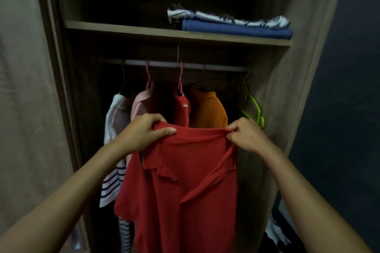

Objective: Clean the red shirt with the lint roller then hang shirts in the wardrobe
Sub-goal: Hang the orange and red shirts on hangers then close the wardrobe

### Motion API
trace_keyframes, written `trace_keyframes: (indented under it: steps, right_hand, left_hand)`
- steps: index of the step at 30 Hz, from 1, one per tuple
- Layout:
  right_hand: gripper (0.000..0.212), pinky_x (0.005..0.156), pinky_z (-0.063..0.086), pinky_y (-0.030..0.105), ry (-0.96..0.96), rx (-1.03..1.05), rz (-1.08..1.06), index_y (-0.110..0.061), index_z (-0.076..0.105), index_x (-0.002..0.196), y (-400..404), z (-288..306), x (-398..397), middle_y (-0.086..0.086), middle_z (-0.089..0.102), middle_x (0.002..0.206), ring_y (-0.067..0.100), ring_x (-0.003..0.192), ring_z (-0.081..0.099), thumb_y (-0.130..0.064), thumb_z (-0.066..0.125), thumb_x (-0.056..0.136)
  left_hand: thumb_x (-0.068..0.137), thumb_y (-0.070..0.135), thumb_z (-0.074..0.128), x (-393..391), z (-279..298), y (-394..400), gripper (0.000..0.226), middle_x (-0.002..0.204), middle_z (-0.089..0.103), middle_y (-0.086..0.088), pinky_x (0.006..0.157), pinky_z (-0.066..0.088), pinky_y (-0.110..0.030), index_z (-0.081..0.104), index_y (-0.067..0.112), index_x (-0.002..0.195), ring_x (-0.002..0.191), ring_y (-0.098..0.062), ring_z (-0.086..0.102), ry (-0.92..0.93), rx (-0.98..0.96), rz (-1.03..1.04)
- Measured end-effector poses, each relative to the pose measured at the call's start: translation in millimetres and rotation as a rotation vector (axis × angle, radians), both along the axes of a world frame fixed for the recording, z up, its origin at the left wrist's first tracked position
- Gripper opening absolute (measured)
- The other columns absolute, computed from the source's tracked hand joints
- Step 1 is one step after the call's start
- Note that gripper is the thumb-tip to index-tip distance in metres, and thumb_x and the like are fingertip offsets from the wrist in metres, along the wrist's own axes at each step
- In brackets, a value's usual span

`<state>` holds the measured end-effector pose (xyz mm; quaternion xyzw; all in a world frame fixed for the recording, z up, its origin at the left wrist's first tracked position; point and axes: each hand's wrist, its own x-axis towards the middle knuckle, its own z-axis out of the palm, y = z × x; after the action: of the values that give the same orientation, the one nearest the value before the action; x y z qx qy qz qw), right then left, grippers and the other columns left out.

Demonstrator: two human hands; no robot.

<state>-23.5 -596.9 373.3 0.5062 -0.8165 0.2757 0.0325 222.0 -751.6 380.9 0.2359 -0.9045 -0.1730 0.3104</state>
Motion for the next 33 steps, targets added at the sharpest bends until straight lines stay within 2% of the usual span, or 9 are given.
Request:
trace_keyframes:
  steps: [3, 6, 8, 10, 13, 20, 24, 29, 33]
  right_hand:
    - [0.031, 0.068, 0.044, 0.021, -0.019, 0.037, 0.004, -0.024, 0.077, 0.089, 9, -3, 1, -0.001, 0.074, 0.081, 0.015, 0.083, 0.067, -0.037, 0.057, 0.07]
    - [0.038, 0.085, 0.05, 0.027, -0.124, 0.021, 0.067, -0.033, 0.075, 0.096, 21, -2, 1, -0.008, 0.074, 0.095, 0.007, 0.093, 0.066, -0.058, 0.059, 0.073]
    - [0.042, 0.085, 0.048, 0.021, -0.185, -0.052, 0.085, -0.037, 0.073, 0.099, 25, 1, -2, -0.013, 0.072, 0.102, 0.002, 0.098, 0.063, -0.066, 0.056, 0.074]
    - [0.038, 0.082, 0.045, 0.017, -0.132, -0.13, 0.015, -0.031, 0.071, 0.108, 21, 4, -13, -0.01, 0.069, 0.109, 0.005, 0.102, 0.062, -0.057, 0.059, 0.083]
    - [0.038, 0.096, 0.046, 0.03, 0.036, -0.216, -0.156, -0.024, 0.066, 0.117, 3, 9, -37, 0.001, 0.063, 0.122, 0.018, 0.114, 0.058, -0.044, 0.062, 0.085]
    - [0.058, 0.108, 0.037, 0.047, 0.041, -0.102, -0.404, -0.021, 0.041, 0.14, -47, 28, -70, 0.014, 0.031, 0.148, 0.037, 0.134, 0.033, -0.04, 0.058, 0.088]
    - [0.063, 0.106, 0.038, 0.046, -0.029, -0.033, -0.463, -0.021, 0.033, 0.143, -66, 27, -86, 0.018, 0.019, 0.153, 0.04, 0.132, 0.037, -0.038, 0.059, 0.088]
    - [0.062, 0.097, 0.042, 0.04, -0.143, -0.056, -0.416, -0.018, 0.03, 0.14, -82, 27, -108, 0.017, 0.039, 0.139, 0.037, 0.123, 0.047, -0.039, 0.058, 0.089]
    - [0.056, 0.094, 0.044, 0.035, -0.289, -0.188, -0.371, -0.01, 0.04, 0.134, -102, 39, -125, 0.018, 0.055, 0.13, 0.035, 0.12, 0.053, -0.038, 0.058, 0.089]
  left_hand:
    - [0.082, 0.04, 0.069, -17, 11, 0, 0.018, 0.067, 0.065, 0.01, 0.063, 0.042, -0.021, 0.066, 0.024, 0.074, 0.065, 0.001, 0.059, 0.101, -0.044, -0.027]
    - [0.082, 0.036, 0.07, -40, 24, 8, 0.013, 0.07, 0.064, 0.015, 0.062, 0.038, -0.008, 0.067, 0.025, 0.076, 0.067, 0.002, 0.057, 0.228, -0.089, -0.047]
    - [0.082, 0.04, 0.069, -56, 30, 10, 0.016, 0.074, 0.067, 0.012, 0.064, 0.041, -0.016, 0.069, 0.024, 0.077, 0.072, -0.003, 0.06, 0.243, -0.13, -0.055]
    - [0.081, 0.043, 0.069, -72, 33, 10, 0.018, 0.076, 0.068, 0.01, 0.067, 0.047, -0.028, 0.069, 0.026, 0.078, 0.075, -0.009, 0.063, 0.229, -0.156, -0.063]
    - [0.08, 0.044, 0.069, -89, 36, 10, 0.018, 0.078, 0.068, 0.009, 0.072, 0.052, -0.035, 0.068, 0.026, 0.078, 0.078, -0.013, 0.064, 0.228, -0.168, -0.048]
    - [0.078, 0.046, 0.071, -111, 40, -3, 0.016, 0.076, 0.068, 0.011, 0.072, 0.053, -0.034, 0.068, 0.03, 0.076, 0.077, -0.012, 0.065, 0.277, -0.124, 0.017]
    - [0.079, 0.042, 0.071, -116, 36, -10, 0.015, 0.074, 0.069, 0.011, 0.07, 0.05, -0.029, 0.069, 0.028, 0.074, 0.076, -0.007, 0.064, 0.305, -0.127, 0.033]
    - [0.079, 0.035, 0.073, -121, 35, -10, 0.013, 0.07, 0.069, 0.015, 0.066, 0.044, -0.013, 0.071, 0.025, 0.072, 0.072, 0.003, 0.063, 0.354, -0.12, 0.029]
    - [0.079, 0.036, 0.073, -128, 36, -12, 0.012, 0.07, 0.068, 0.017, 0.063, 0.039, -0.004, 0.071, 0.026, 0.072, 0.073, 0.006, 0.062, 0.338, -0.104, 0.029]
